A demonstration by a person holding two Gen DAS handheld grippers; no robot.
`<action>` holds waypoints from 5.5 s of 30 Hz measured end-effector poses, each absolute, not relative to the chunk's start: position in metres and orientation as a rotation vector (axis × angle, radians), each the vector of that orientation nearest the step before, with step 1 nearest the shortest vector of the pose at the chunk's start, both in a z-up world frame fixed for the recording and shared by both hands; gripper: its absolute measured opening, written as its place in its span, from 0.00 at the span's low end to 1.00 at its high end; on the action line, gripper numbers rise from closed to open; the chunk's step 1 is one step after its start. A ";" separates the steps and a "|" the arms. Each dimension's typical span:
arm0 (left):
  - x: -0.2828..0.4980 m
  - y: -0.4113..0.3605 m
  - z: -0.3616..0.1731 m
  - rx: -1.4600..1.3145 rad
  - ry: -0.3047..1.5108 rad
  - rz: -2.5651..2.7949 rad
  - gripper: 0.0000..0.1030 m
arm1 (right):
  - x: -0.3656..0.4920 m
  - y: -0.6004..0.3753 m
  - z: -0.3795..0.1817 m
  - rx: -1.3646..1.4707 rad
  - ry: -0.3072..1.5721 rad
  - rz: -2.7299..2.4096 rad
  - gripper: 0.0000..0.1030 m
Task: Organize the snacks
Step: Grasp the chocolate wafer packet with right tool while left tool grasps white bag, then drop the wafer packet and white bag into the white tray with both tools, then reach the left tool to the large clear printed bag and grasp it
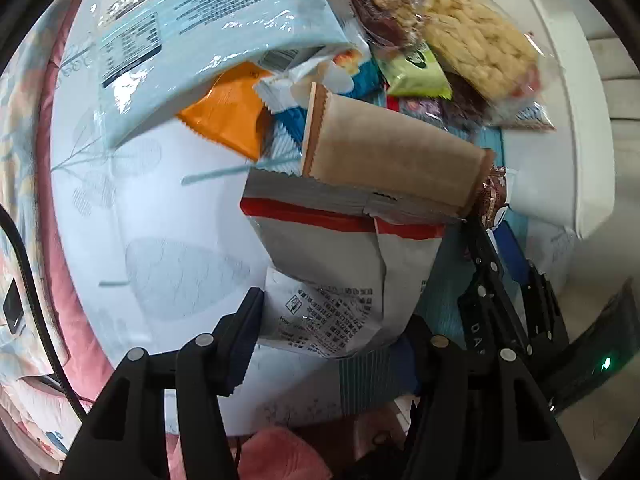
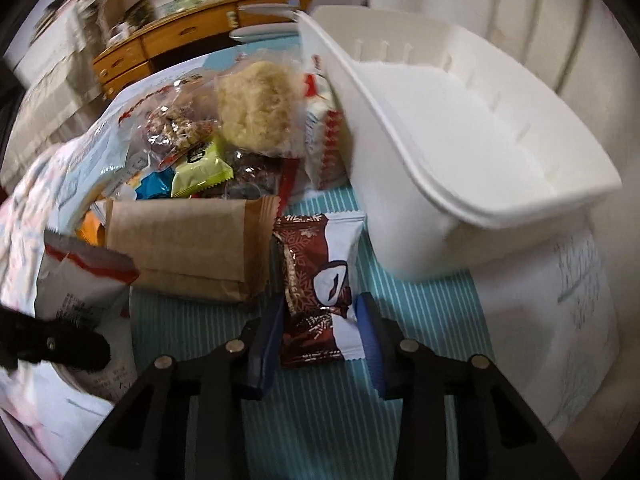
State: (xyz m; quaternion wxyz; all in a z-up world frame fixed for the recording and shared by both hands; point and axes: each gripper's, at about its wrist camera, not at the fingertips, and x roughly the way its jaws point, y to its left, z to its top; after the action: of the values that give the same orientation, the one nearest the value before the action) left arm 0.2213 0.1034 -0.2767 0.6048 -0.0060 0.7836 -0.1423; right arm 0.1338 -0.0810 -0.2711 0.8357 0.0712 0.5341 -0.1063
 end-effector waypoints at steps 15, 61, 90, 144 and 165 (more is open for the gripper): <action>0.191 0.108 -0.197 -0.037 1.697 -0.410 0.56 | 0.083 -0.091 -0.196 0.216 1.050 -0.123 0.32; 0.203 -0.098 -0.114 -0.355 1.160 -0.396 0.80 | 0.133 -0.282 -0.141 -0.052 0.949 0.159 0.51; 0.194 0.115 -0.147 0.040 1.283 -0.203 0.81 | 0.111 -0.117 -0.120 -0.091 0.862 0.131 0.71; 0.363 0.102 -0.306 0.759 1.462 -0.658 1.00 | 0.182 0.040 -0.266 -0.516 1.249 0.350 0.80; 0.347 0.133 -0.305 0.657 1.308 -0.644 0.91 | 0.198 0.037 -0.275 -0.286 1.407 0.310 0.75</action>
State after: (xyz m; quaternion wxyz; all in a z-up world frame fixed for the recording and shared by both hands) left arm 0.3471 0.1335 -0.3048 0.6971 0.2946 0.5864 -0.2888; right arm 0.1978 0.0369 -0.2746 0.7421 -0.1304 0.6421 0.1415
